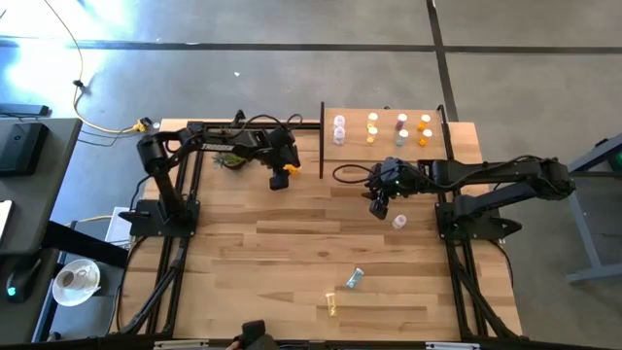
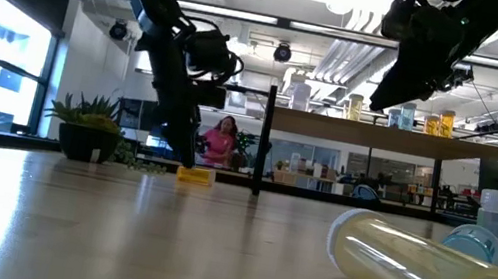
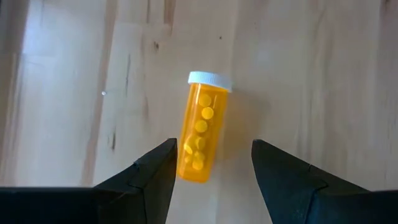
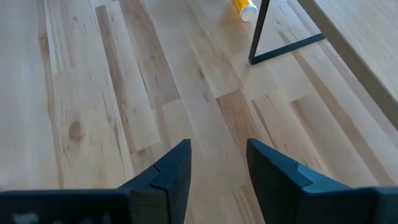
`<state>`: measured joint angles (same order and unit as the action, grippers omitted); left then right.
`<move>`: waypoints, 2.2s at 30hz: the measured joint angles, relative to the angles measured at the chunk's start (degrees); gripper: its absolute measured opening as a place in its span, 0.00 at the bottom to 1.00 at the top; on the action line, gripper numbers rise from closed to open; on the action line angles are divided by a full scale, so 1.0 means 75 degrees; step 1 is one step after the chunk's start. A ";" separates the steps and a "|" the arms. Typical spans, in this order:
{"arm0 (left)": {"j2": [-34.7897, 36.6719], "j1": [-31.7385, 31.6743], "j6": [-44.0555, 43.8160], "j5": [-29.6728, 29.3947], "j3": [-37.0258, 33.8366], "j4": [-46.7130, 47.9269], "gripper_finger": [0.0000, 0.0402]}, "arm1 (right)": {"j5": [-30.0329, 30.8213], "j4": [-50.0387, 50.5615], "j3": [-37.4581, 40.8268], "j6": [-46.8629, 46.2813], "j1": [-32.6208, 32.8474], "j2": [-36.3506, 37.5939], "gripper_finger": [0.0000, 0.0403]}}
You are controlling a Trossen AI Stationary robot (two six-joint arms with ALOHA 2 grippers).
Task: Pick and place medicine bottles onto shelf by color
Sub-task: Put the orange pill bottle aligned with the other orange pill bottles on the shelf
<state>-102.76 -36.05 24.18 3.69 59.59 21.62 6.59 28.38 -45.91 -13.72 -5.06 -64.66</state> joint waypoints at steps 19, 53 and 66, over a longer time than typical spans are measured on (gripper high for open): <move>-0.0472 -0.0016 -0.0016 0.0001 -0.0003 -0.0302 0.49 | 0.0006 -0.0054 -0.0003 -0.0175 -0.0003 0.0000 0.36; -0.0414 0.0670 -0.0404 0.2360 -0.0009 -0.0160 0.19 | -0.0254 -0.0445 -0.0009 -0.0384 -0.0003 0.0000 0.36; -0.0414 0.1968 -0.1252 0.2426 -0.0009 -0.3701 0.19 | -0.0456 -0.0724 -0.0014 -0.0514 -0.0003 0.0016 0.36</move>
<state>-105.86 -21.28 14.79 21.88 59.53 -6.14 3.17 22.95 -46.01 -17.57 -5.08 -64.54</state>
